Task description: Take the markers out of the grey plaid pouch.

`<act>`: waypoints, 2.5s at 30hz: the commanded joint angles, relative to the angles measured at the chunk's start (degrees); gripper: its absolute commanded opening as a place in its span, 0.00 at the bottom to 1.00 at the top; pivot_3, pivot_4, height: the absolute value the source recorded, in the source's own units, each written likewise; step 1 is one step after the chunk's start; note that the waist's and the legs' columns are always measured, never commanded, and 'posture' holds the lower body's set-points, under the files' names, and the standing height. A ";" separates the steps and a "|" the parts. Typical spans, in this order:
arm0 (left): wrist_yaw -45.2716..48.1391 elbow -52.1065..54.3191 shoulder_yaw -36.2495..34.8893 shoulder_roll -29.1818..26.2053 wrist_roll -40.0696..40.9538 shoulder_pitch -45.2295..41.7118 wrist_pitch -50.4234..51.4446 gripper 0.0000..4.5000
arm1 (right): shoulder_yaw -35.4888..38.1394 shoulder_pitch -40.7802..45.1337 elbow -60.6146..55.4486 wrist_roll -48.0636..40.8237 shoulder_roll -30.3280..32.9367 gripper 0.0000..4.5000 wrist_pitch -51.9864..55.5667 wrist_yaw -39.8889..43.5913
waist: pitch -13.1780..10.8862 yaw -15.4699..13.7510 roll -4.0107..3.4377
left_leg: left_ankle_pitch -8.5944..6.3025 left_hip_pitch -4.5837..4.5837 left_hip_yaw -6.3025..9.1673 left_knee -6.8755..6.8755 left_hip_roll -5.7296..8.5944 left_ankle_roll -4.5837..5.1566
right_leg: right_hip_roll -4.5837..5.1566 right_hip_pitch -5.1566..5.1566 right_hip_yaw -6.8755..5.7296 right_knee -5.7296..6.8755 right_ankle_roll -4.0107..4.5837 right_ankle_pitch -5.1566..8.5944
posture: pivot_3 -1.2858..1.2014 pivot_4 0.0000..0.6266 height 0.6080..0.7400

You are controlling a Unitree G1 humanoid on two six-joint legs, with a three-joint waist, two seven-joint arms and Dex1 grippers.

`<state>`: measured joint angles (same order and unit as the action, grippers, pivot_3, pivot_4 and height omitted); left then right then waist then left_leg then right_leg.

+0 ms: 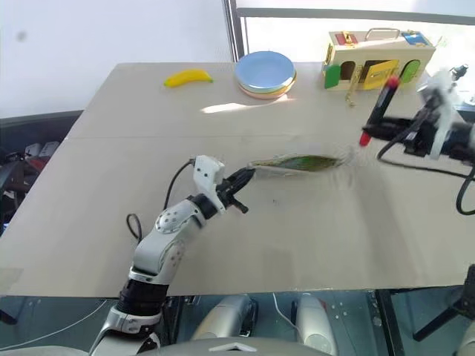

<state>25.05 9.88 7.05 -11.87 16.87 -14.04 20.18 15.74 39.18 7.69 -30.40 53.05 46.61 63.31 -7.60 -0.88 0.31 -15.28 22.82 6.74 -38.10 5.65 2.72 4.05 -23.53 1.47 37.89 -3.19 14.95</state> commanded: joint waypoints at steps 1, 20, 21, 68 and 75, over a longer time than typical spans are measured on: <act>0.06 0.86 -0.04 0.03 -0.74 -0.53 -0.52 0.00 | 6.36 4.30 4.73 -3.89 -1.18 0.09 2.58 -5.13 | 0.00 -0.08 0.00 | 0.00 0.00 0.00 0.00 0.00 0.00 | 0.01 0.01 -0.01 -0.01 0.00 0.00 | 0.52 0.24 1.00; 0.62 1.54 -0.24 0.08 -0.93 -1.18 -0.12 0.00 | -21.00 -11.66 12.90 28.71 9.54 0.76 -20.42 -5.18 | 0.01 0.27 -0.29 | -0.01 -0.17 -0.22 -0.07 -0.04 0.02 | -0.05 0.08 0.15 0.09 -0.01 0.00 | 0.52 0.24 1.00; 0.61 1.58 -0.26 0.05 -0.93 -1.14 -0.12 0.00 | -20.46 -10.91 13.28 28.68 9.10 0.76 -20.50 -5.66 | 0.01 0.22 -0.29 | -0.01 -0.17 -0.22 -0.08 -0.04 0.02 | -0.05 0.09 0.15 0.08 -0.01 0.00 | 0.52 0.24 1.00; 7.98 9.30 -0.67 2.92 15.72 -2.05 11.87 0.00 | -38.19 5.79 3.66 35.07 -11.25 0.85 -33.77 -0.21 | -0.05 0.27 -0.21 | -0.01 0.02 -0.04 -0.08 0.02 0.02 | -0.03 -0.07 0.00 0.03 -0.01 0.00 | 0.52 0.24 1.00; 7.93 10.83 -4.41 3.99 28.10 -1.65 20.18 0.00 | -38.17 6.68 -7.69 37.75 -5.31 0.99 -30.59 7.39 | -0.05 0.23 -0.21 | -0.01 0.02 -0.03 -0.09 0.00 0.02 | -0.03 -0.06 0.00 0.03 -0.01 0.00 | 0.52 0.24 1.00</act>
<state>32.46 17.36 4.54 -8.32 40.02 -15.49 38.52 -22.69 44.86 4.68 6.56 45.65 14.72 67.89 -7.65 -0.65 0.11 -15.29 22.84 6.71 -38.19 5.65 2.74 4.02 -23.59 1.47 37.92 -3.20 14.95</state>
